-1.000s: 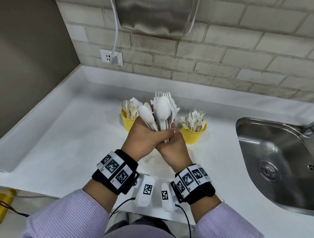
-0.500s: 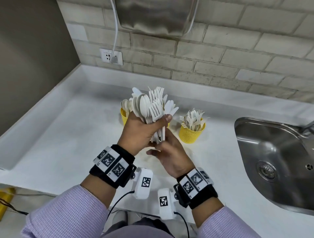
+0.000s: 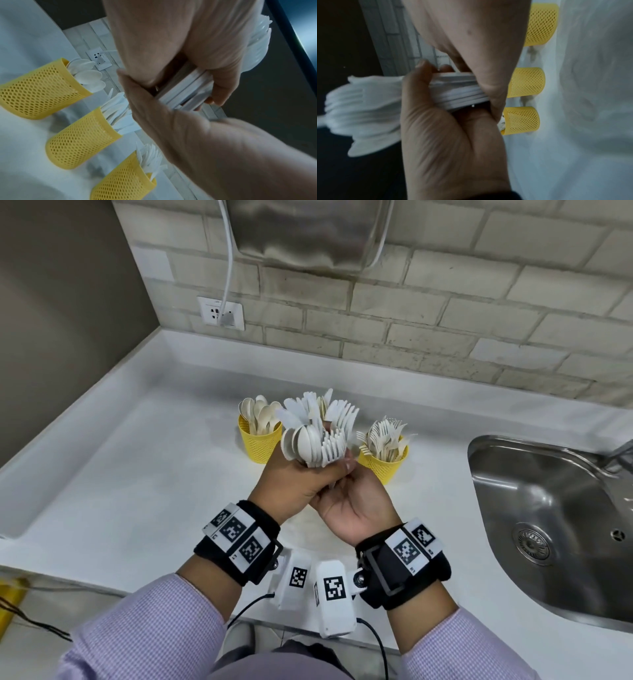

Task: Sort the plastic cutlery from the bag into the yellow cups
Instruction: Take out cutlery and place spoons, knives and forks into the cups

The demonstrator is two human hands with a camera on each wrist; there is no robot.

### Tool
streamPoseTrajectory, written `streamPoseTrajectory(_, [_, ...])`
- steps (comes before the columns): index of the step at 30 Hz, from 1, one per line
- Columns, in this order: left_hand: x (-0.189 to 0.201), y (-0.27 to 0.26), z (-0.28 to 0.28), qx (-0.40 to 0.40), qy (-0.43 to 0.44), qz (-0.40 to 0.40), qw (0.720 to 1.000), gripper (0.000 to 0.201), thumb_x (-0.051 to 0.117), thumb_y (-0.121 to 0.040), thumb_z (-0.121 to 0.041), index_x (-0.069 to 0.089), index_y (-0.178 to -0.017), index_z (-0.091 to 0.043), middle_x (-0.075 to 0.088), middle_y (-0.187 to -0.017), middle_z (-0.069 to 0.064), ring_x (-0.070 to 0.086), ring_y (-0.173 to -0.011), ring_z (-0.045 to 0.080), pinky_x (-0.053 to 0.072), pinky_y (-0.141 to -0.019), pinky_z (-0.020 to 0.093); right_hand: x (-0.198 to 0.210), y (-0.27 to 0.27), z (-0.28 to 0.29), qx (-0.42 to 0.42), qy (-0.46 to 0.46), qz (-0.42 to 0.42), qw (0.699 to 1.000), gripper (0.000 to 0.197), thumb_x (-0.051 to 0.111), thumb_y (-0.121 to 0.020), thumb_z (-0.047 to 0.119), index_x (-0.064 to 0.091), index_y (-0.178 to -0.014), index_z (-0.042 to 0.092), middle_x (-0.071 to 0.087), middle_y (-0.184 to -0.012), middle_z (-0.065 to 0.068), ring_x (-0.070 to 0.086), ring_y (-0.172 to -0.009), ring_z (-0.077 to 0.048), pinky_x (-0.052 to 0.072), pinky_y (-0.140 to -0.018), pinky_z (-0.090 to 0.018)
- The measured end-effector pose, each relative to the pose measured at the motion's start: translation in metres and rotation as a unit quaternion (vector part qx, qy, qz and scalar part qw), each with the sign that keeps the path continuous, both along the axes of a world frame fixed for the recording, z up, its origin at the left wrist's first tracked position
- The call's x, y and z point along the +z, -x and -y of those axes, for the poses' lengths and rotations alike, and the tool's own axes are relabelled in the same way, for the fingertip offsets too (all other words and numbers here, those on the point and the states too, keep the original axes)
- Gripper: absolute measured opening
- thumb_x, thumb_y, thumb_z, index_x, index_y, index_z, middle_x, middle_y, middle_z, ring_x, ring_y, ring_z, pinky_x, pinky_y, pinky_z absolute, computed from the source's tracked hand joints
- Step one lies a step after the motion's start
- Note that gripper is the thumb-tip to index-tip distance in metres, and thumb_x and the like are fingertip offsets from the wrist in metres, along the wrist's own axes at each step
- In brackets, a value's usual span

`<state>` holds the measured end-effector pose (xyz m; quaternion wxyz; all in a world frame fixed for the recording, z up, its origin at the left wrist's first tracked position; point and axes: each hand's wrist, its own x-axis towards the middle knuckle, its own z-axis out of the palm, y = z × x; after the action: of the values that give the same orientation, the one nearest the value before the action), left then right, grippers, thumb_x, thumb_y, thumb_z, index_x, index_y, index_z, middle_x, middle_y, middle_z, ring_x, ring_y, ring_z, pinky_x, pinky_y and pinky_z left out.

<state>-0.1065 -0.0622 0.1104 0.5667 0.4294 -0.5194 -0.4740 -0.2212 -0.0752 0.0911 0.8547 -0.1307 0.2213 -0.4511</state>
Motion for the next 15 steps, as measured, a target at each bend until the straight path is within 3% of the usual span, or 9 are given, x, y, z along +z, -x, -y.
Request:
streamPoseTrajectory(2, [-0.004,0.008,0.0,0.024,0.013,0.002,1.0,0.052,0.085,-0.072,0.012,0.064,-0.115,-0.009,0.073,-0.098,-0.004,0.071,-0.092,0.007,0.055,-0.089,0.026,0.005,-0.004,0.0,-0.022,0.013,0.005,1.0,0.039,0.065,-0.085,0.015,0.068,-0.124,0.011,0.071,-0.121,-0.01,0.07,-0.107,-0.021,0.059,-0.093,-0.033])
streamPoseTrajectory(3, [-0.005,0.012,0.0,0.036,0.018,-0.001,0.999,0.063,0.088,-0.069,0.01,0.058,-0.123,-0.005,0.071,-0.104,0.0,0.07,-0.096,0.009,0.056,-0.093,0.028,0.003,-0.005,0.0,-0.033,0.003,0.008,0.999,0.039,0.054,-0.092,0.016,0.064,-0.129,0.01,0.07,-0.124,-0.011,0.071,-0.11,-0.02,0.06,-0.091,-0.032])
streamPoseTrajectory(4, [-0.008,0.016,0.0,0.048,0.018,-0.004,0.999,0.069,0.09,-0.067,0.007,0.056,-0.126,-0.003,0.071,-0.107,0.002,0.071,-0.098,0.011,0.056,-0.095,0.031,0.002,-0.005,0.0,-0.041,-0.003,0.011,0.999,0.041,0.047,-0.098,0.017,0.059,-0.137,0.008,0.065,-0.134,-0.012,0.066,-0.12,-0.021,0.056,-0.099,-0.032])
streamPoseTrajectory(6, [-0.011,0.021,0.001,0.067,0.009,0.002,0.998,0.062,0.094,-0.067,-0.003,0.062,-0.121,-0.005,0.074,-0.107,0.002,0.072,-0.101,0.014,0.058,-0.096,0.034,-0.003,-0.009,-0.001,-0.063,-0.012,-0.019,0.998,0.045,0.041,-0.107,0.023,0.047,-0.149,0.008,0.05,-0.153,-0.014,0.05,-0.14,-0.023,0.037,-0.119,-0.034])
streamPoseTrajectory(9, [-0.011,0.021,-0.002,0.085,-0.001,0.031,0.996,0.034,0.09,-0.075,-0.012,0.074,-0.105,-0.011,0.079,-0.096,-0.005,0.074,-0.095,0.008,0.056,-0.085,0.022,-0.008,-0.013,-0.004,-0.077,-0.036,-0.018,0.996,0.054,0.056,-0.1,0.027,0.047,-0.15,0.009,0.052,-0.151,-0.012,0.05,-0.138,-0.021,0.032,-0.121,-0.034])
streamPoseTrajectory(11, [-0.013,0.018,-0.003,0.078,-0.004,0.061,0.995,0.026,0.086,-0.08,-0.02,0.076,-0.101,-0.009,0.077,-0.082,-0.011,0.073,-0.083,0.003,0.053,-0.078,0.018,-0.01,-0.012,-0.005,-0.086,-0.052,-0.008,0.995,0.082,0.086,-0.077,0.029,0.05,-0.148,0.01,0.061,-0.132,-0.01,0.058,-0.122,-0.018,0.04,-0.113,-0.031])
streamPoseTrajectory(12, [-0.015,0.015,-0.003,0.071,-0.009,0.072,0.995,0.025,0.085,-0.083,-0.023,0.076,-0.099,-0.007,0.074,-0.072,-0.014,0.07,-0.075,0.003,0.052,-0.075,0.019,-0.007,-0.01,-0.005,-0.08,-0.054,-0.018,0.995,0.086,0.091,-0.07,0.028,0.053,-0.145,0.01,0.061,-0.112,-0.009,0.06,-0.101,-0.016,0.048,-0.101,-0.029])
streamPoseTrajectory(14, [-0.016,0.011,-0.004,0.06,-0.009,0.082,0.995,0.031,0.081,-0.084,-0.035,0.073,-0.095,-0.007,0.071,-0.067,-0.008,0.069,-0.072,0.009,0.054,-0.074,0.028,0.0,-0.006,-0.005,-0.067,-0.054,-0.046,0.995,0.042,0.074,-0.088,0.024,0.064,-0.127,0.014,0.049,-0.08,-0.005,0.055,-0.066,-0.012,0.055,-0.073,-0.025])
streamPoseTrajectory(15, [-0.014,0.01,-0.005,0.054,-0.005,0.076,0.996,0.031,0.079,-0.085,-0.035,0.074,-0.097,-0.007,0.073,-0.072,-0.003,0.072,-0.078,0.014,0.057,-0.078,0.032,0.0,-0.002,-0.005,-0.056,-0.05,-0.06,0.995,0.022,0.063,-0.094,0.023,0.07,-0.114,0.019,0.051,-0.076,-0.005,0.057,-0.063,-0.012,0.055,-0.073,-0.027])
